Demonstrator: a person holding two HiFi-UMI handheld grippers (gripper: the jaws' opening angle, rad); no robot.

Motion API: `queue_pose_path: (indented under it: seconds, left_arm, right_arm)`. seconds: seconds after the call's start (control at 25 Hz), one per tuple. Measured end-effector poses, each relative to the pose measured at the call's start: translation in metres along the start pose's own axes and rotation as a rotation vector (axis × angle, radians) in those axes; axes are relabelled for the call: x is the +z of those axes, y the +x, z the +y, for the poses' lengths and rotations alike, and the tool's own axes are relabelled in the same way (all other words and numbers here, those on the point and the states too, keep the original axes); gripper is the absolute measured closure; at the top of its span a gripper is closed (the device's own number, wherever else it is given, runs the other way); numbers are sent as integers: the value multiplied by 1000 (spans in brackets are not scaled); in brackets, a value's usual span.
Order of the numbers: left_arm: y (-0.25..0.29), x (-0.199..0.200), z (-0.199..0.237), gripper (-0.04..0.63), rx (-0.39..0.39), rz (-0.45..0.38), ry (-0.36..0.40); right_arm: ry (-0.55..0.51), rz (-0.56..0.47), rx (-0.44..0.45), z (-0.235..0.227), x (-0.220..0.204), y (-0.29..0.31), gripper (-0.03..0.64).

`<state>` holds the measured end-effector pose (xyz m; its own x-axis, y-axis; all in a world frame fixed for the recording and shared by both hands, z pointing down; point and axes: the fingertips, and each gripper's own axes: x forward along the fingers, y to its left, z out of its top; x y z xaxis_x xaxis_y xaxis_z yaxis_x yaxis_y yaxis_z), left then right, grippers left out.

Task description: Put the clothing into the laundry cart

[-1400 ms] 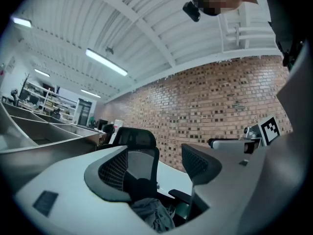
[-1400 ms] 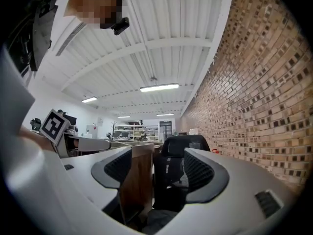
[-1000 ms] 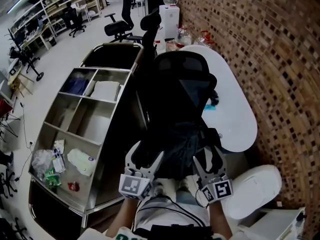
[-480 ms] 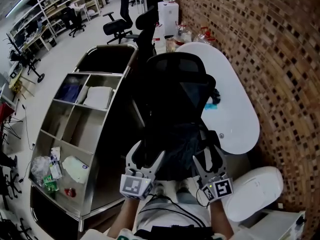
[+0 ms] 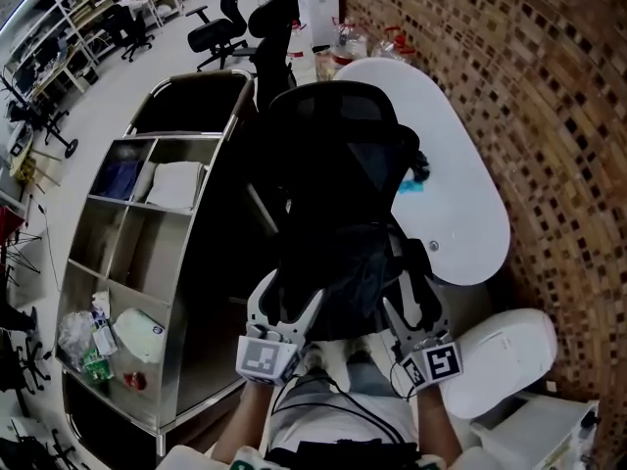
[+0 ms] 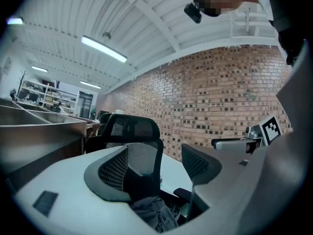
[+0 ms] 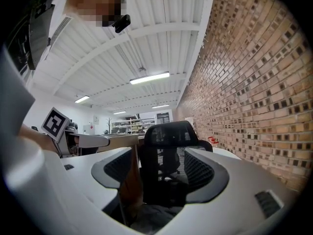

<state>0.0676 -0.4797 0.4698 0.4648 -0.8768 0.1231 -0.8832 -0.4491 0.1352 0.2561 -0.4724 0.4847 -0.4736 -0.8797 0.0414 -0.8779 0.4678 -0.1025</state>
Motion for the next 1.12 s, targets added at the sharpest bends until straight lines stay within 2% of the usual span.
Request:
queue_pose_path:
  seconds: [0.76, 1.0, 1.12]
  left_arm:
    - [14, -31, -3, 255, 31, 48, -7]
    - [19, -56, 4, 255, 56, 96, 21]
    - [28, -76, 11, 255, 63, 125, 11]
  right_arm:
    - [2, 104, 69, -8, -38, 2, 275]
    - [12, 181, 101, -9, -73, 8, 275]
    - [22, 227, 116, -13, -101, 17, 275]
